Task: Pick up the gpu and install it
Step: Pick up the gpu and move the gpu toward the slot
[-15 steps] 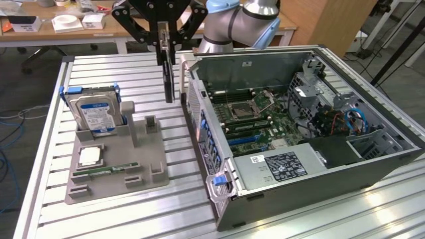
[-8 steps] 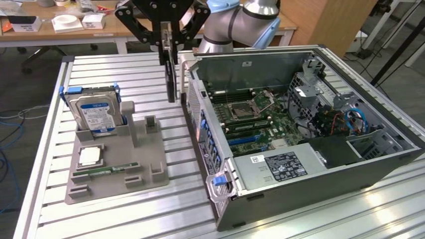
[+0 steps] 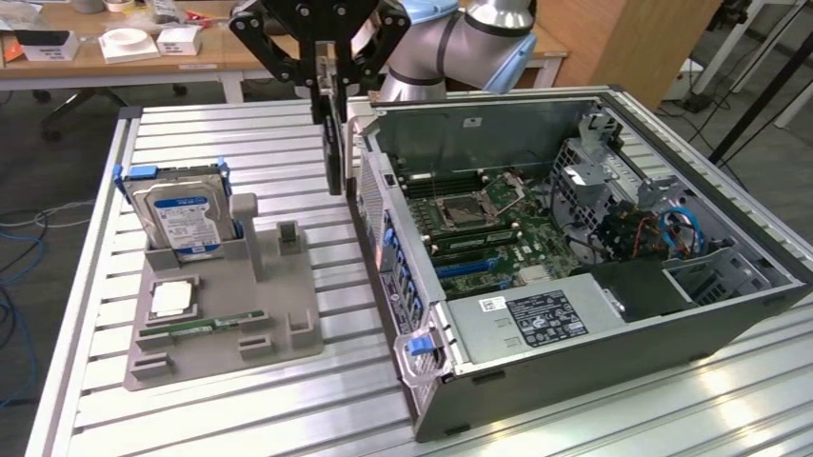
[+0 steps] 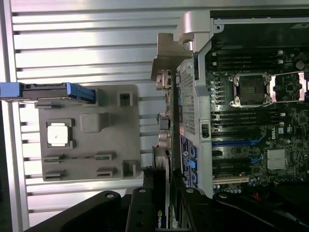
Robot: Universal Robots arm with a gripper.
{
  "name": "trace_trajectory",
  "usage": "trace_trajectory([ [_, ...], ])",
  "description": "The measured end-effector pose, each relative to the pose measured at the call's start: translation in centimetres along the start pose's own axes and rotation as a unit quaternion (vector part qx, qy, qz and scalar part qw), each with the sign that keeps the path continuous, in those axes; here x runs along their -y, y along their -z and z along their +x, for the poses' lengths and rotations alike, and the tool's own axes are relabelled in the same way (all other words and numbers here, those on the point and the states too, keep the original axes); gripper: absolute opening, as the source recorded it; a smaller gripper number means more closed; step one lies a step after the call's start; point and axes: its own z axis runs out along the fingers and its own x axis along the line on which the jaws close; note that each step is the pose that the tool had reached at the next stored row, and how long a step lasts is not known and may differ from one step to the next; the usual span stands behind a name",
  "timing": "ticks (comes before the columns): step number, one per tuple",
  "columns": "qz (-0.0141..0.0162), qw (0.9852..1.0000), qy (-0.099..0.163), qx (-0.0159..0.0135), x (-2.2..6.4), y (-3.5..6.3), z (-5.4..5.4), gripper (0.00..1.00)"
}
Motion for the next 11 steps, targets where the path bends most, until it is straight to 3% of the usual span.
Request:
trace_trajectory([
  [11,0.0000,1.0000,0.000,0.0000,-0.05,-0.03,-0.66,0.26],
])
